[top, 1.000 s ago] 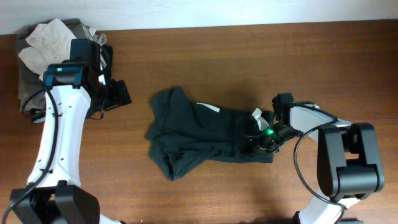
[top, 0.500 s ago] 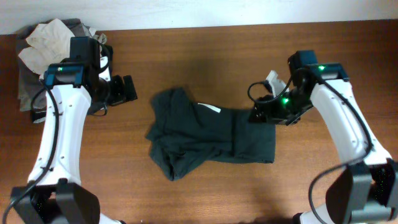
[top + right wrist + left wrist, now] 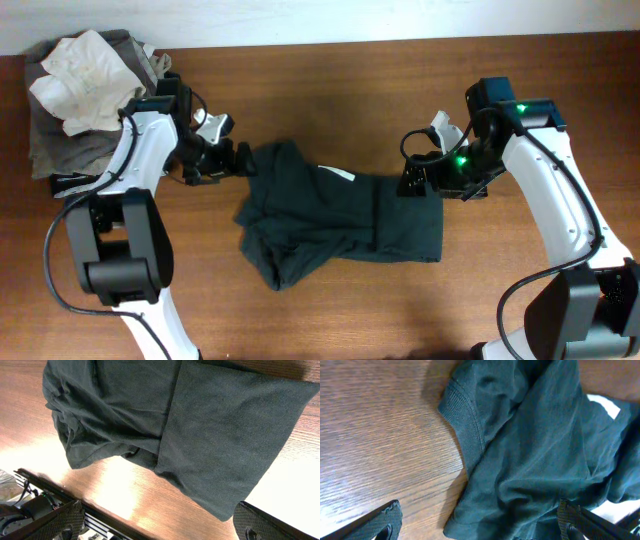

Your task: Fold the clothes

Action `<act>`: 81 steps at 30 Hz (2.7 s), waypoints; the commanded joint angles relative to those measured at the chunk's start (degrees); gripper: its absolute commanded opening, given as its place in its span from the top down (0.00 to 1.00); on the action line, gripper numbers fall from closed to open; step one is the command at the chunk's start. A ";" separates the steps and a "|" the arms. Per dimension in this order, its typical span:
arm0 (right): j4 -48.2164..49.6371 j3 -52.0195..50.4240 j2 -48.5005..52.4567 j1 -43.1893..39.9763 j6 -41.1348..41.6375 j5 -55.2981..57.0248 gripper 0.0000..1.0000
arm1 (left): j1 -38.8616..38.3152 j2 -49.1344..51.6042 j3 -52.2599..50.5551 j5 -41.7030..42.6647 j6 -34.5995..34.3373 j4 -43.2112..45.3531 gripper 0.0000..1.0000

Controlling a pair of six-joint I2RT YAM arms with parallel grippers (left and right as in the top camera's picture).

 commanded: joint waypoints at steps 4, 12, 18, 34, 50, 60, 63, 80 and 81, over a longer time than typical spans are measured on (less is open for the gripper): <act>0.00 0.28 0.20 0.26 -0.20 0.55 0.01 | 0.17 5.62 -0.20 1.22 4.04 -1.95 0.02; 0.85 0.28 0.20 0.26 -0.15 0.52 0.01 | -1.05 6.23 -1.22 1.22 5.75 -5.66 0.02; 0.83 0.28 0.20 0.26 -0.17 0.52 0.01 | -5.46 6.29 -8.17 1.81 5.68 0.37 0.02; 0.37 0.28 0.20 0.26 -0.15 0.50 0.01 | -11.08 6.34 -12.79 13.03 -0.37 8.15 0.20; -0.70 0.28 0.20 0.26 -0.17 0.57 0.01 | -7.56 6.32 -12.70 -9.57 -10.49 8.46 0.99; 0.68 0.26 0.22 0.26 -1.25 0.72 0.01 | 3.37 6.32 2.80 -17.05 -10.23 -7.10 0.99; 2.01 0.22 0.24 0.26 -1.22 0.72 0.01 | 2.69 6.32 10.16 -17.00 -9.92 -13.97 0.99; 23.47 -22.51 0.24 0.26 5.05 0.09 0.01 | -24.70 6.14 32.13 -17.03 -8.96 -28.59 1.00; 23.47 -22.73 0.24 0.26 5.05 0.07 0.01 | -26.47 6.14 32.13 -17.03 -8.96 -28.89 1.00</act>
